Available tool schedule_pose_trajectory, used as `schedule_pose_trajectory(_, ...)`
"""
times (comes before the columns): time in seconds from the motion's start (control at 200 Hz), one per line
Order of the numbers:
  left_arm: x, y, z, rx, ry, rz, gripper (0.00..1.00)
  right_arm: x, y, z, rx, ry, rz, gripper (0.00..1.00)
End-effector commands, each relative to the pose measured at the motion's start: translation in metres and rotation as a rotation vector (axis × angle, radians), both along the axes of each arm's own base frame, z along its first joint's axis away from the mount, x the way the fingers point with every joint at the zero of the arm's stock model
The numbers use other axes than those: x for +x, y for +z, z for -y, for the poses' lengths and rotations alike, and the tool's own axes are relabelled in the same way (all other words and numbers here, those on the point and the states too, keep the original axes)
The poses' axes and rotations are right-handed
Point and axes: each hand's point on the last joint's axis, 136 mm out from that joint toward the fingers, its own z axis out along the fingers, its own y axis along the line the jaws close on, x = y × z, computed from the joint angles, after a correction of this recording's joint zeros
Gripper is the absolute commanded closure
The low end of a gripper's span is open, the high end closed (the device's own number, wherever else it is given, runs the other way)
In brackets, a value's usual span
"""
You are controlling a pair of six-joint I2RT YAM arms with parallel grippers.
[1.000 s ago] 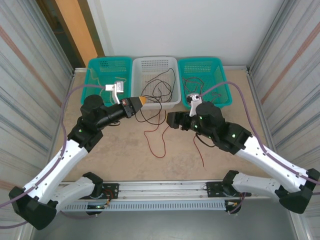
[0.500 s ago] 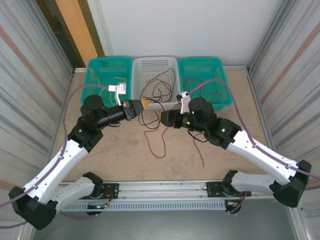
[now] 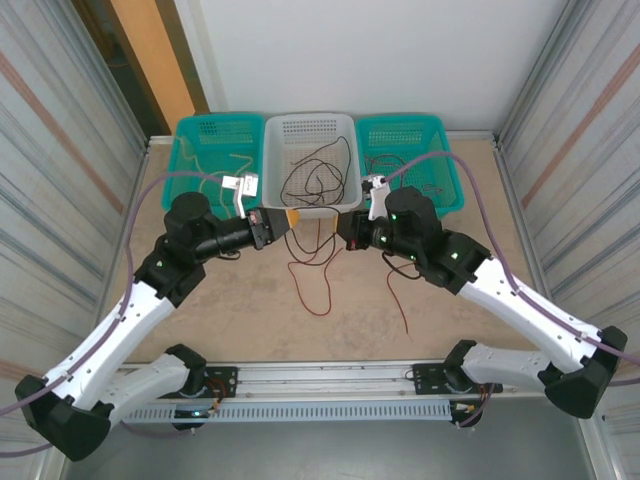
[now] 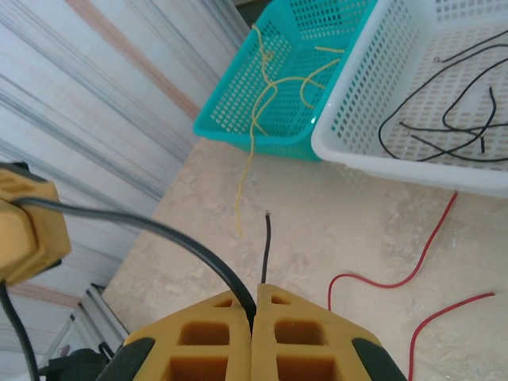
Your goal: Untangle the cables
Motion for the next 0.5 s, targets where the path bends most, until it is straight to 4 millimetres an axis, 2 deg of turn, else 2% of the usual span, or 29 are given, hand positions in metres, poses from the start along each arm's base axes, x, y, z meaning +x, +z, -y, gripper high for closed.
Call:
schedule_pose_trajectory(0.0,-0.009,-0.006,-0.002,0.048,-0.009,0.031,1.0,0.003,0.031,0.026,0.017,-0.06,0.064,1.0)
schedule_pose_trajectory(0.205,-0.027,-0.047,0.021,0.19,-0.076,0.026,0.99,0.005,0.06,0.043,0.015,-0.083,0.113,1.0)
schedule_pose_trajectory(0.326,-0.031,-0.068,0.025,0.262,-0.079,0.007,0.96,0.003,0.074,0.05,0.018,-0.091,0.141,1.0)
schedule_pose_trajectory(0.376,-0.032,-0.074,0.024,0.27,-0.081,-0.006,0.9,0.002,0.078,0.052,0.023,-0.093,0.149,1.0)
schedule_pose_trajectory(0.446,-0.031,-0.081,0.024,0.282,-0.076,-0.019,0.76,0.001,0.082,0.053,0.029,-0.094,0.156,1.0)
schedule_pose_trajectory(0.496,-0.031,-0.084,0.022,0.289,-0.07,-0.022,0.71,0.001,0.083,0.053,0.033,-0.093,0.157,1.0)
